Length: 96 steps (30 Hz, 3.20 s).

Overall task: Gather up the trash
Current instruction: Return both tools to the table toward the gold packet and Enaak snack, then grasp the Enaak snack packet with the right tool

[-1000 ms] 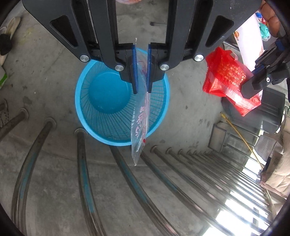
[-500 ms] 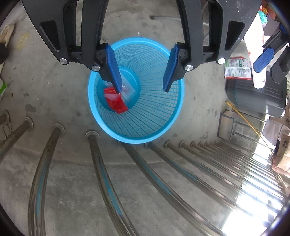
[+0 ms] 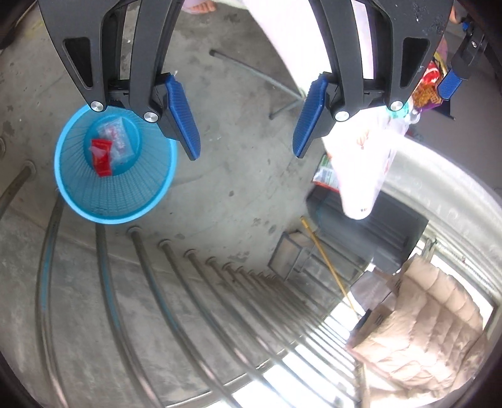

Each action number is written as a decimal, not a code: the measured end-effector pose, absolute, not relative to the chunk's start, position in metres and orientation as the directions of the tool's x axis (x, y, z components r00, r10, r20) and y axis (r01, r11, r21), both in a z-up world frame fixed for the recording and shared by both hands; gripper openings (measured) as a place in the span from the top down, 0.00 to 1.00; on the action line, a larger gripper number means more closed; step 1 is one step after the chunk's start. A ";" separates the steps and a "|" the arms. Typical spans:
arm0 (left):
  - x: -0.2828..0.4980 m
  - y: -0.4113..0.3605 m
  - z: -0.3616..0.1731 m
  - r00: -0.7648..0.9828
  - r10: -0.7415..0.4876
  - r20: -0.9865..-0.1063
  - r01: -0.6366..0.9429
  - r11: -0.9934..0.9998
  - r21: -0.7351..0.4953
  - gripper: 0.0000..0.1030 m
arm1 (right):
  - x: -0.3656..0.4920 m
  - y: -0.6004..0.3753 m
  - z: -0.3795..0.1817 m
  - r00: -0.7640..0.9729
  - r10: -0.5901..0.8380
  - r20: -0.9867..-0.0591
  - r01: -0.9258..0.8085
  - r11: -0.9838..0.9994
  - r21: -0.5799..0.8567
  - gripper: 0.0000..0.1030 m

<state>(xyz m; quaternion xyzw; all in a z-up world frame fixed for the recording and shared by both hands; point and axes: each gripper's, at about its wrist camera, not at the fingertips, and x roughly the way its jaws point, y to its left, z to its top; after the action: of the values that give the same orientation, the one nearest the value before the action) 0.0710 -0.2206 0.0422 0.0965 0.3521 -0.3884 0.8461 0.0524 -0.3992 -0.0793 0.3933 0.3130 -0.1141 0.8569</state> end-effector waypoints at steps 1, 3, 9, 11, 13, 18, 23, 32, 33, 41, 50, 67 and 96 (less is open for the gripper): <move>0.070 -0.198 0.044 0.472 -0.580 -0.665 0.703 0.702 -0.114 0.32 | 0.058 -0.388 -0.074 0.779 0.074 -0.622 0.413 0.686 0.599 0.43; 0.067 -0.152 0.043 0.520 -0.555 -0.649 0.651 0.750 -0.120 0.32 | 0.067 -0.366 -0.066 0.777 0.122 -0.618 0.355 0.725 0.590 0.43; 0.050 -0.029 0.029 0.655 -0.460 -0.600 0.499 0.859 -0.114 0.32 | 0.099 -0.288 -0.048 0.713 0.302 -0.633 0.156 0.812 0.563 0.43; 0.045 0.000 0.019 0.667 -0.452 -0.592 0.462 0.875 -0.147 0.32 | 0.111 -0.262 -0.046 0.680 0.348 -0.645 0.098 0.829 0.551 0.43; 0.045 0.024 0.006 0.666 -0.453 -0.593 0.428 0.883 -0.194 0.32 | 0.125 -0.237 -0.044 0.649 0.385 -0.657 0.046 0.841 0.539 0.43; 0.052 0.056 -0.023 0.650 -0.429 -0.627 0.348 0.902 -0.257 0.32 | 0.146 -0.178 -0.044 0.584 0.379 -0.718 -0.029 0.894 0.448 0.43; 0.060 0.059 -0.037 0.633 -0.432 -0.642 0.341 0.900 -0.270 0.32 | 0.175 -0.145 -0.055 0.552 0.301 -0.778 -0.064 0.945 0.321 0.50; 0.062 0.039 -0.054 0.616 -0.387 -0.686 0.345 0.916 -0.206 0.40 | 0.166 -0.111 -0.069 0.521 0.154 -0.840 -0.175 0.982 0.071 0.89; 0.063 0.038 -0.055 0.618 -0.378 -0.690 0.340 0.919 -0.199 0.41 | 0.163 -0.111 -0.069 0.518 0.149 -0.843 -0.184 0.981 0.060 0.91; 0.059 0.039 -0.057 0.591 -0.386 -0.709 0.321 0.918 -0.232 0.49 | 0.127 -0.125 -0.071 0.501 0.126 -0.856 -0.185 0.982 0.036 0.93; 0.046 0.033 -0.057 0.534 -0.433 -0.726 0.327 0.898 -0.295 0.50 | 0.090 -0.148 -0.071 0.482 0.158 -0.862 -0.106 0.987 0.122 0.93; 0.081 0.026 -0.059 0.504 -0.367 -0.782 0.194 0.930 -0.312 0.35 | 0.082 -0.187 -0.060 0.480 0.357 -0.801 0.032 0.906 0.422 0.63; 0.059 0.038 -0.062 0.455 -0.404 -0.794 0.266 0.912 -0.311 0.33 | 0.062 -0.189 -0.078 0.400 0.531 -0.747 0.095 0.786 0.610 0.60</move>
<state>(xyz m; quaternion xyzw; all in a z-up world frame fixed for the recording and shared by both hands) 0.0587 0.0383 -0.0620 -0.0710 0.4833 -0.1970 0.8500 0.0623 -0.1885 -0.0778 0.2956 0.5299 0.1393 0.7826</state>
